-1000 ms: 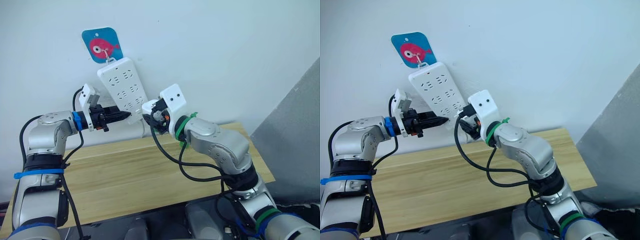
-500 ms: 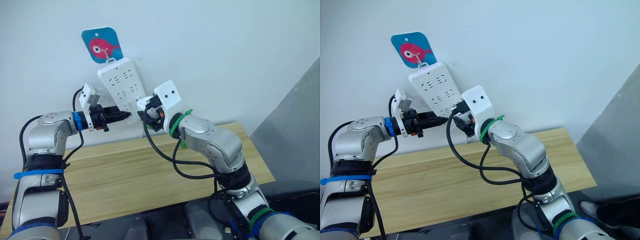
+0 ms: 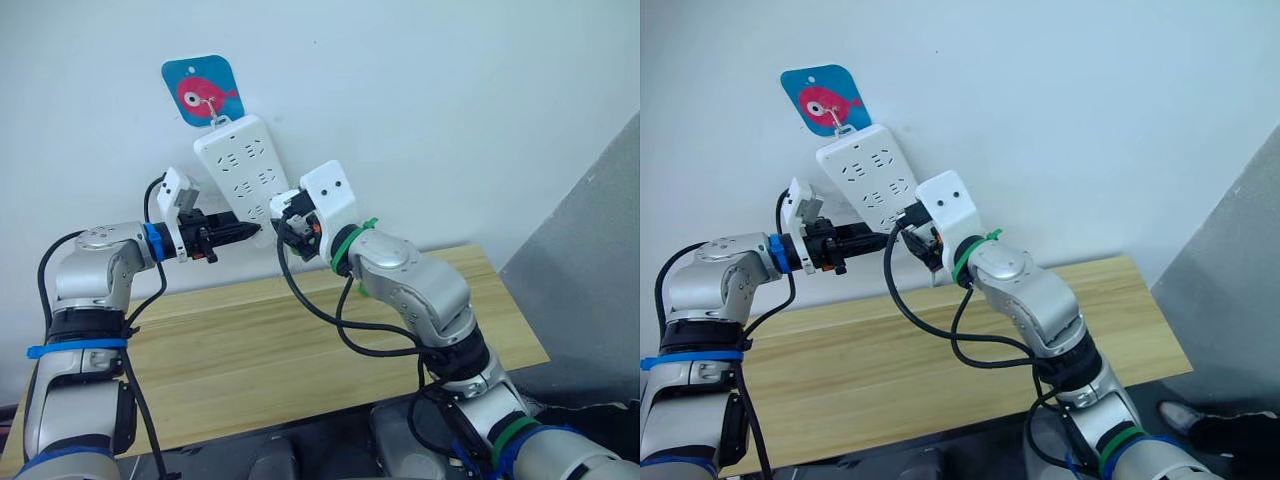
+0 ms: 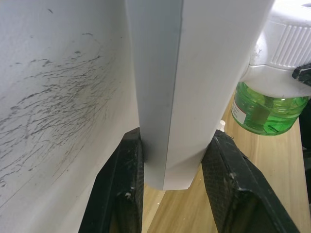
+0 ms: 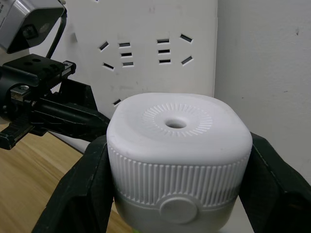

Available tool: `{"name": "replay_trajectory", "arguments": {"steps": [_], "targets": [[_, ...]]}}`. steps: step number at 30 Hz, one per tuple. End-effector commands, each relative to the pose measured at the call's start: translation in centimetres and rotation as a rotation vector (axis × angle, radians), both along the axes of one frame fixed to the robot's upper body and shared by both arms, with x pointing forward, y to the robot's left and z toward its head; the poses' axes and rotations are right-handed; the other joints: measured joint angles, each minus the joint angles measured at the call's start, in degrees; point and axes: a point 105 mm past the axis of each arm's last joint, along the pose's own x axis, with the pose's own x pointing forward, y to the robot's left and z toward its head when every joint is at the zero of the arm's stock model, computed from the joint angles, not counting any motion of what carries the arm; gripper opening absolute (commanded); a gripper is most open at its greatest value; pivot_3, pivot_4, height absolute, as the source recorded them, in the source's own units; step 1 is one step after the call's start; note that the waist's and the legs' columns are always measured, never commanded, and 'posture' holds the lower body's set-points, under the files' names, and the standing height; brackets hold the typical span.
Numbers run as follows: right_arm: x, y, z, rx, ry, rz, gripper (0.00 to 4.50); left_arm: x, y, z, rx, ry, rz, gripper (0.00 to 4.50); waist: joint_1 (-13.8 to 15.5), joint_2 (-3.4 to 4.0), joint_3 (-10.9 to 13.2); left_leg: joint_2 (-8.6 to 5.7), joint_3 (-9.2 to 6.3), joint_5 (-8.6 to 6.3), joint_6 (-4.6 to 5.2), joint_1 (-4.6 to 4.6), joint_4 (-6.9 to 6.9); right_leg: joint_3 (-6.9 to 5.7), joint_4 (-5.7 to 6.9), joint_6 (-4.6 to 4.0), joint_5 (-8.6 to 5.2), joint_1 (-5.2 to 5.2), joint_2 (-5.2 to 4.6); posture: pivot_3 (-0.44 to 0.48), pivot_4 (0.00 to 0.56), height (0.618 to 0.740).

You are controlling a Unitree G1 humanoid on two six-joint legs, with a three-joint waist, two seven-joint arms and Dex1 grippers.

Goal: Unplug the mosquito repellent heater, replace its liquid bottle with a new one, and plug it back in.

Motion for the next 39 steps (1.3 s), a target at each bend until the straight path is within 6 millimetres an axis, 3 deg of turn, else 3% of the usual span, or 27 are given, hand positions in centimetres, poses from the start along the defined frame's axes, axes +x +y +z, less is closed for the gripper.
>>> {"name": "replay_trajectory", "arguments": {"steps": [1,25,39], "targets": [[-0.4,1.3,1.6,0.054,-0.071,0.028,2.98,-0.7,-1.9,1.9,-0.036,-0.065,-0.101,1.29,-0.4,0.0,0.0,0.0,0.0,0.0,0.0,0.0,0.01,0.0,0.02,0.0,0.0,0.0,0.0,-0.224,0.136,0.72],[0.7,5.2,-0.6,0.111,-0.06,0.148,2.98,-1.7,-3.4,2.2,-0.09,-0.027,-0.18,1.29,-2.2,-0.01,0.0,0.07,-0.05,0.07,-0.04,0.35,0.07,0.04,0.56,-0.11,0.07,0.04,0.15,-0.224,0.138,0.72],[1.2,5.4,0.0,0.107,-0.048,0.161,2.98,-1.7,-3.5,2.2,-0.092,-0.03,-0.177,1.29,-2.2,-0.06,0.0,0.08,-0.07,0.09,-0.07,0.4,0.07,0.04,0.57,-0.12,0.07,0.08,0.17,-0.225,0.14,0.72]]}}
